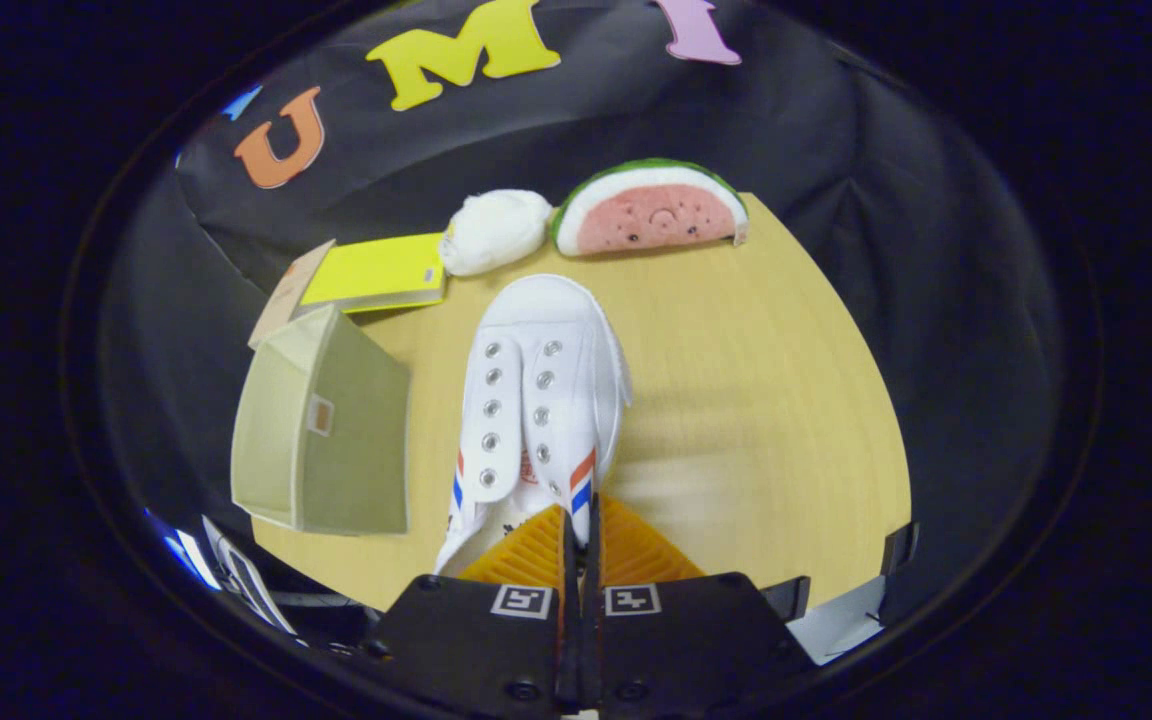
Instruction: Open the storage box then place both shoes into the box .Put the left shoe in first, then the right shoe, with the right side of both shoes facing outward in a uniform manner.
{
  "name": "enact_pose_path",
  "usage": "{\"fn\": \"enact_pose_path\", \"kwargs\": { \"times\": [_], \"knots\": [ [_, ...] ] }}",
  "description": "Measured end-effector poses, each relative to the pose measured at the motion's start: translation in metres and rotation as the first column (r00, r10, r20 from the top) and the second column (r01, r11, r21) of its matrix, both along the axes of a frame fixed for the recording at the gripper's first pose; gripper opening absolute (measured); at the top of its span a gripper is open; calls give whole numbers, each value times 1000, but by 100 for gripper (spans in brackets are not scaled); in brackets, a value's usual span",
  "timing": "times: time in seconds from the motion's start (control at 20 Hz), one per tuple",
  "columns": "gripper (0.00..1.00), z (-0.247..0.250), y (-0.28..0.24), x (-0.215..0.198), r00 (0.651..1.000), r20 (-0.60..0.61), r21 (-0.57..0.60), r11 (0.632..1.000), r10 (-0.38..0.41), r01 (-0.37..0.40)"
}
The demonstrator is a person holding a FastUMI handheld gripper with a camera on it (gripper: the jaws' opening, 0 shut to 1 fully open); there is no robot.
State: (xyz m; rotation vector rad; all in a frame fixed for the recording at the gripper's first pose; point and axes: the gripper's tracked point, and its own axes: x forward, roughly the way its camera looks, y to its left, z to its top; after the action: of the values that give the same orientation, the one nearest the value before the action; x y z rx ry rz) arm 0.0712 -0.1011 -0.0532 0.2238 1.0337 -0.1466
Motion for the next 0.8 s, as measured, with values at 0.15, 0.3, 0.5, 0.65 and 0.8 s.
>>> {"fn": "enact_pose_path", "kwargs": {
  "times": [0.15, 0.3, 0.5, 0.65, 0.8],
  "knots": [
    [5, 33, 49, 11, 997, 66, -8, 999, 31, -31],
    [5, 48, 109, 21, 992, 88, -3, 996, 92, -92],
    [5, 46, 183, 40, 981, 106, -21, 986, 164, -163],
    [6, 22, 226, 61, 978, 79, -35, 981, 193, -190],
    [5, -12, 262, 70, 975, 48, -56, 976, 215, -213]
  ]
}}
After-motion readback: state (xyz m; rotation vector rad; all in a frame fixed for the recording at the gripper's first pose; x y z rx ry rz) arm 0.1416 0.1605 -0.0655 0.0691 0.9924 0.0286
